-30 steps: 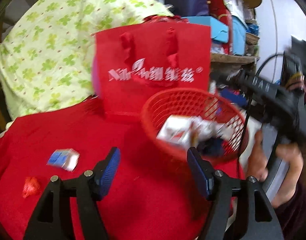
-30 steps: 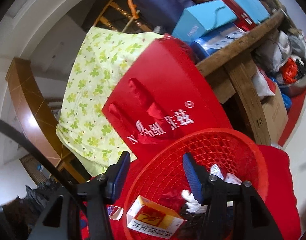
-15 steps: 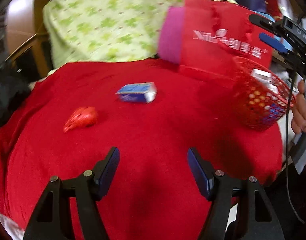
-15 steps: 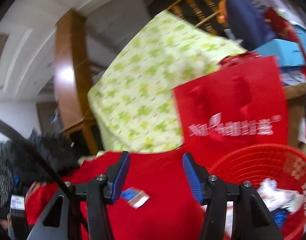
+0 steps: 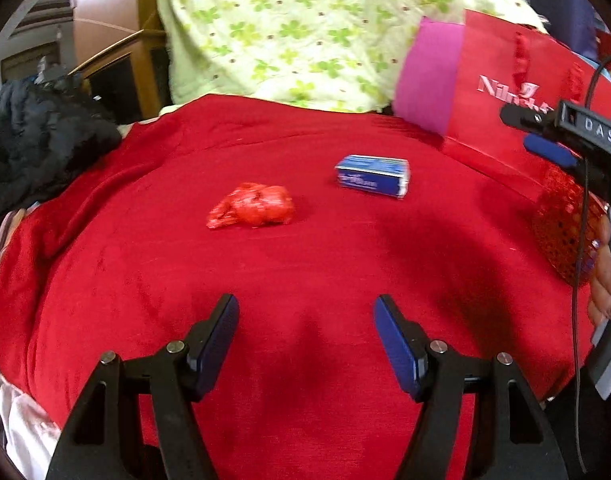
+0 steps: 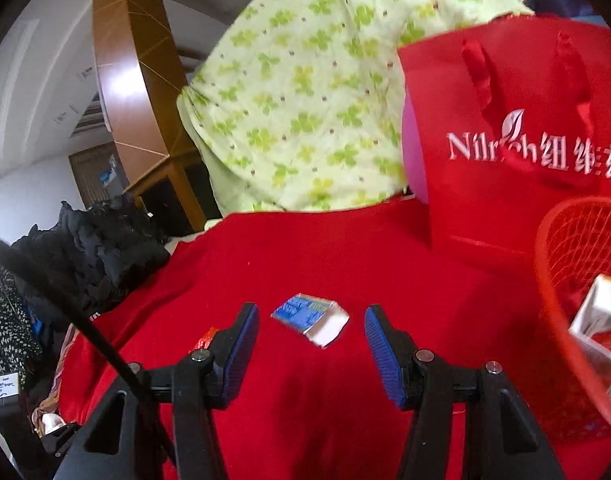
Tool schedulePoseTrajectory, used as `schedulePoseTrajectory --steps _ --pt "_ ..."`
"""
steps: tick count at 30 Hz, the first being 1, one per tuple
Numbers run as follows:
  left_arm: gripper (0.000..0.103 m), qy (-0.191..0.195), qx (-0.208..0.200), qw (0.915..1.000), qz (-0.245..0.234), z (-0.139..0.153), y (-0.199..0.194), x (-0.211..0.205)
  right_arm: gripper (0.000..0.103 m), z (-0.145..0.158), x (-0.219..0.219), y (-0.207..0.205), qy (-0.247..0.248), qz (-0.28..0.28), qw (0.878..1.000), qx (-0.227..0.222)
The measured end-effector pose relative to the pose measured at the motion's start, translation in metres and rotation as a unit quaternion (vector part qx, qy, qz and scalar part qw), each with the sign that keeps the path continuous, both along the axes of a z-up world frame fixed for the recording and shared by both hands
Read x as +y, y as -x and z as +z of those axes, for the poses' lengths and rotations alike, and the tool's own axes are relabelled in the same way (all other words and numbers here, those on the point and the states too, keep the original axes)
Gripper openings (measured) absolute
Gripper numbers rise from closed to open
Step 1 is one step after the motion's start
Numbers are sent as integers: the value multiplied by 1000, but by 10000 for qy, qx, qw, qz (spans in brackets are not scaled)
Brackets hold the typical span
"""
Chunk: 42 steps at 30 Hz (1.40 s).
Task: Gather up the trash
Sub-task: 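Move both open tools back over the blue box and red plastic bag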
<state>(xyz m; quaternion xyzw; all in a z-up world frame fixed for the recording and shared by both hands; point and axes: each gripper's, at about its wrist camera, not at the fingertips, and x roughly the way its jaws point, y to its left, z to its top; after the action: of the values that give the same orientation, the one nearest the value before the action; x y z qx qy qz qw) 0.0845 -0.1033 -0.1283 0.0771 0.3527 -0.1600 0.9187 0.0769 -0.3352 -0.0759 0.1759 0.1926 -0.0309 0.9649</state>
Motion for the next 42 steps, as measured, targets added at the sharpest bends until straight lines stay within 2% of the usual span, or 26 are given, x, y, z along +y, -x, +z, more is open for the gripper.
schedulePoseTrajectory --steps 10,15,21,42 --pt "71 -68 29 9993 361 -10 -10 21 59 -12 26 -20 106 244 9992 311" --pt "71 -33 122 9989 460 -18 -15 27 59 -20 29 -29 169 251 9980 546" --pt "72 -169 141 9982 562 -27 -17 29 59 -26 25 -34 85 207 9969 759" --pt "74 -644 21 9968 474 -30 -9 11 59 -23 24 -31 31 223 9972 715"
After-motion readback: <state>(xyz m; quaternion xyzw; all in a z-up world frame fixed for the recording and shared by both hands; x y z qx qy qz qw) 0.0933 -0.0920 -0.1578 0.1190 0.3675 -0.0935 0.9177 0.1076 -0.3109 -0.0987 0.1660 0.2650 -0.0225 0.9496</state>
